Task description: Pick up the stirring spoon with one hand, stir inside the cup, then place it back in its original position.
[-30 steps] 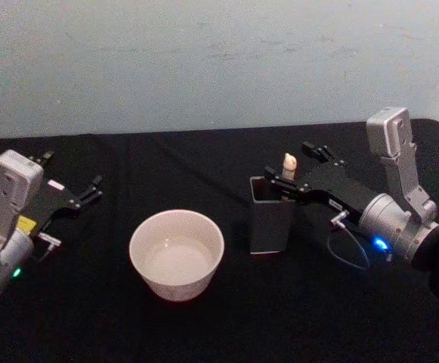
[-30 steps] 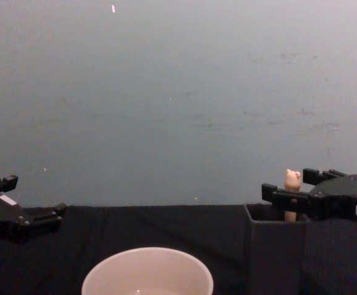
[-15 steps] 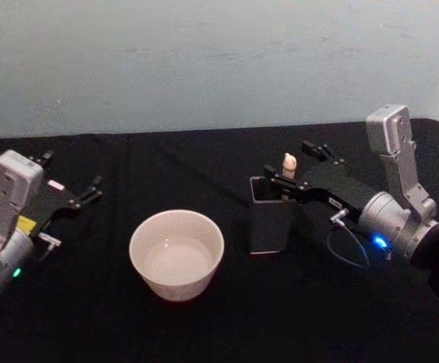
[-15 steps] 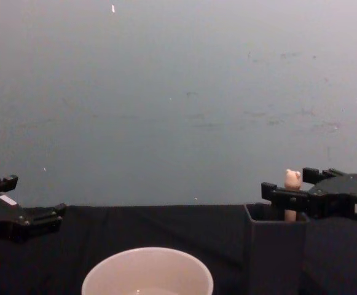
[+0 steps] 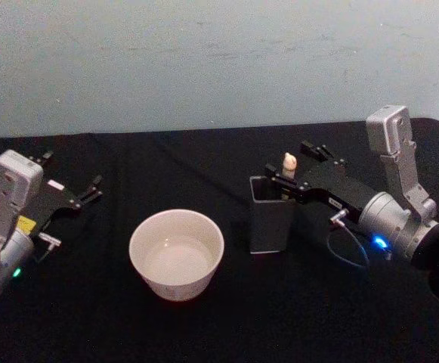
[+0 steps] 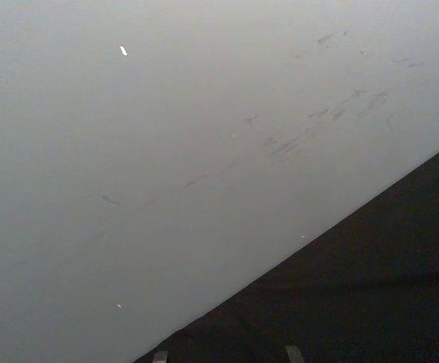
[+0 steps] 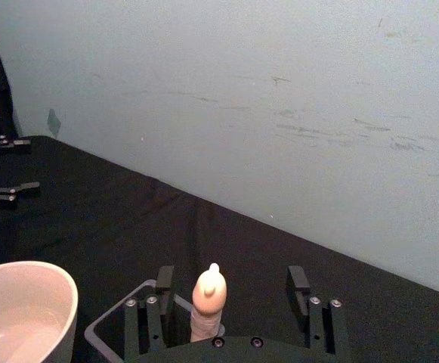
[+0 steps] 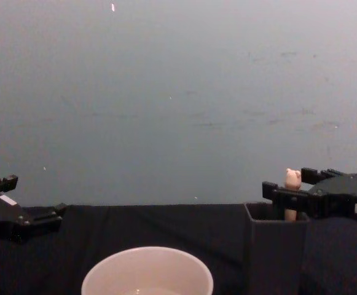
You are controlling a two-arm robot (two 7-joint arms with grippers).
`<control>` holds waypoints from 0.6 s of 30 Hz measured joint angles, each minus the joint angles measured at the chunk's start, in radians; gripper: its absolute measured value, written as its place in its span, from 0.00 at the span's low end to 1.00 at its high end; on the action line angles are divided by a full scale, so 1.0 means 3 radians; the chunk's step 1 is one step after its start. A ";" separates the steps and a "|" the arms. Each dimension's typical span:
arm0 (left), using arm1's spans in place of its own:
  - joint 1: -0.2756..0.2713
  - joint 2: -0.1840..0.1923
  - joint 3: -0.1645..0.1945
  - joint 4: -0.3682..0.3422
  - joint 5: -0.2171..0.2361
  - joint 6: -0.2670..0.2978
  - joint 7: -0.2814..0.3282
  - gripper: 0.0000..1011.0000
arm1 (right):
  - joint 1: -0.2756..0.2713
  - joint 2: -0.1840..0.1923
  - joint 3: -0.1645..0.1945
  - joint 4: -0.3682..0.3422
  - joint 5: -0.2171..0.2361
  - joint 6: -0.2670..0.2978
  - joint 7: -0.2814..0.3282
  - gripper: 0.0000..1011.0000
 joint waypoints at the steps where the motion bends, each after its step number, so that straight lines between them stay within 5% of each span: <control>1: 0.0000 0.0000 0.0000 0.0000 0.0000 0.0000 0.0000 0.99 | 0.0000 0.0000 0.0000 0.0000 0.0000 0.0000 0.0000 0.92; 9: 0.0000 0.0000 0.0000 0.0000 0.0000 0.0000 0.0000 0.99 | -0.0001 0.0003 0.0000 -0.0002 0.0003 -0.0003 -0.0003 0.75; 18: 0.0000 0.0000 0.0000 0.0000 0.0000 0.0000 0.0000 0.99 | -0.0001 0.0003 0.0000 -0.0002 0.0005 -0.0005 -0.0003 0.45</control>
